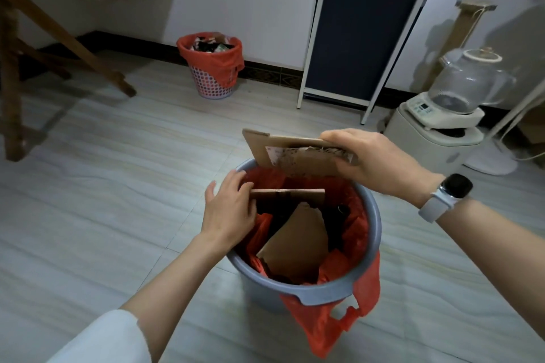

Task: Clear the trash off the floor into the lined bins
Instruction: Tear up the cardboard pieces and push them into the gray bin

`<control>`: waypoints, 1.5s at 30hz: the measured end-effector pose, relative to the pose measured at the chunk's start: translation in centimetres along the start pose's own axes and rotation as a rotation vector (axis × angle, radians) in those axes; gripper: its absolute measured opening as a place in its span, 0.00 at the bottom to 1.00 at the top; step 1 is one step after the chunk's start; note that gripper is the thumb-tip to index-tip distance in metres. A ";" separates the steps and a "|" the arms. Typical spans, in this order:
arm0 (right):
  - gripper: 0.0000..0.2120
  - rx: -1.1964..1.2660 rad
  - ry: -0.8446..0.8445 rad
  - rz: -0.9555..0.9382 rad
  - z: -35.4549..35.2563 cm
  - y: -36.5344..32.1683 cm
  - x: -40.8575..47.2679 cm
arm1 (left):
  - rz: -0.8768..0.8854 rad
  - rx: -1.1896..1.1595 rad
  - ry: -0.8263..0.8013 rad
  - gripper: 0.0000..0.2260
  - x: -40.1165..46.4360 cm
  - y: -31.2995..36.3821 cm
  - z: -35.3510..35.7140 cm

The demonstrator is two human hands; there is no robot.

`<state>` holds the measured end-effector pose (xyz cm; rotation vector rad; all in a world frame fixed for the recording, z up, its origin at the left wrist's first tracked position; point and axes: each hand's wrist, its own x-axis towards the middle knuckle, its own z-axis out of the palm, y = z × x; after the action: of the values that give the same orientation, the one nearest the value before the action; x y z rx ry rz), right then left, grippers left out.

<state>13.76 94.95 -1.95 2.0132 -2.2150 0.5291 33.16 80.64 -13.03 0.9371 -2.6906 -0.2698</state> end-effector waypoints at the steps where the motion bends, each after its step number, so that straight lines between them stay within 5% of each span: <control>1: 0.18 -0.004 -0.028 0.019 0.0 0.2 0.1 | 0.052 0.005 0.050 0.15 0.2 0.2 0.1; 12: 0.21 -0.085 -0.516 0.175 2.7 -0.5 3.6 | 0.125 0.267 -0.258 0.21 1.5 1.5 0.8; 21: 0.16 -0.143 -0.728 0.255 8.4 0.8 2.4 | 0.093 0.228 -0.095 0.17 0.8 1.1 0.7; 24: 0.23 -0.024 -0.701 0.302 9.1 1.1 1.8 | 0.063 0.172 -0.039 0.17 0.7 1.1 0.8; 28: 0.25 -0.200 -0.529 0.066 9.0 0.9 0.6 | -0.067 0.044 0.229 0.15 0.3 0.6 1.1; 32: 0.24 -0.178 -0.628 0.101 10.1 1.2 -0.1 | -0.300 -0.097 0.076 0.22 -0.1 -0.3 0.8; 41: 0.25 -0.142 -0.705 0.274 11.3 0.0 0.5 | -0.325 -0.158 -0.067 0.26 -0.4 0.0 0.2; 43: 0.25 -0.104 -0.646 0.260 10.8 -0.5 0.1 | -0.334 -0.200 -0.079 0.25 -0.7 -0.2 0.1; 45: 0.25 -0.028 -0.383 0.256 9.8 -0.7 -0.7 | -0.330 -0.207 -0.046 0.23 -0.9 -0.5 -0.2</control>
<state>16.04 92.41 -11.18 1.9631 -2.7051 0.1349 34.16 80.80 -13.19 1.3177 -2.4752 -0.6309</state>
